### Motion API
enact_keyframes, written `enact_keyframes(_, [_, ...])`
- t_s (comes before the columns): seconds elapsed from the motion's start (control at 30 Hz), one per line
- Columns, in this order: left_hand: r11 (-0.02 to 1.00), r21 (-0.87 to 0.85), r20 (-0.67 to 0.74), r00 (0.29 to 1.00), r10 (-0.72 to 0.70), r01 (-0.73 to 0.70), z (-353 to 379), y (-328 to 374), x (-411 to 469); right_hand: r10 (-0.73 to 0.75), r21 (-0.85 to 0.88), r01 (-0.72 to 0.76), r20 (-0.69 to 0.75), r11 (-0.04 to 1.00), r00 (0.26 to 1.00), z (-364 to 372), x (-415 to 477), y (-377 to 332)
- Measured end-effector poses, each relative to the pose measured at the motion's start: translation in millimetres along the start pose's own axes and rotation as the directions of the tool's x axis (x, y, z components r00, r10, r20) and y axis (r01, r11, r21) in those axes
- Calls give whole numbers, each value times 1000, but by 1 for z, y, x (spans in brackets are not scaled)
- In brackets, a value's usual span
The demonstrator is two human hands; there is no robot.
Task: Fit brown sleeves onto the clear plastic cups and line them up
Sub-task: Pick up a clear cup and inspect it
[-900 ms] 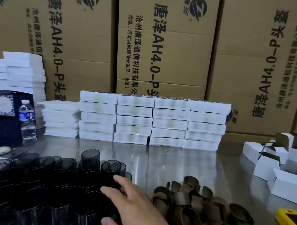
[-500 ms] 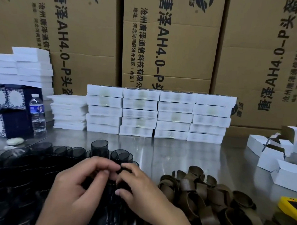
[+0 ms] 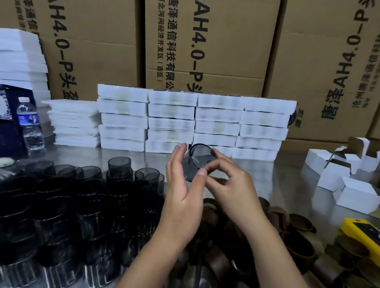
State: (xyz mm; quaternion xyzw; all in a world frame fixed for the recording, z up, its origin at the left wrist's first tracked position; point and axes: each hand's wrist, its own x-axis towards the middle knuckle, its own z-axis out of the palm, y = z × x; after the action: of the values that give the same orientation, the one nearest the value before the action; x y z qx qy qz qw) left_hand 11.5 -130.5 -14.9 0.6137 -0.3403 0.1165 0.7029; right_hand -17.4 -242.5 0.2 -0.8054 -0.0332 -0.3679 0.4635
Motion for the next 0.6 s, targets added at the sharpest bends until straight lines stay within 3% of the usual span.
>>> enact_keyframes(0.23, [991,-124,-110,991,-72,58,15,-14,7,-10,5,10,-22,1000,1000,5,6,-2])
enact_keyframes(0.6, [895,-440,-22,995,-96,77,21,-21,6,-66,-69,66,-8,995,998,-12,-8,-9])
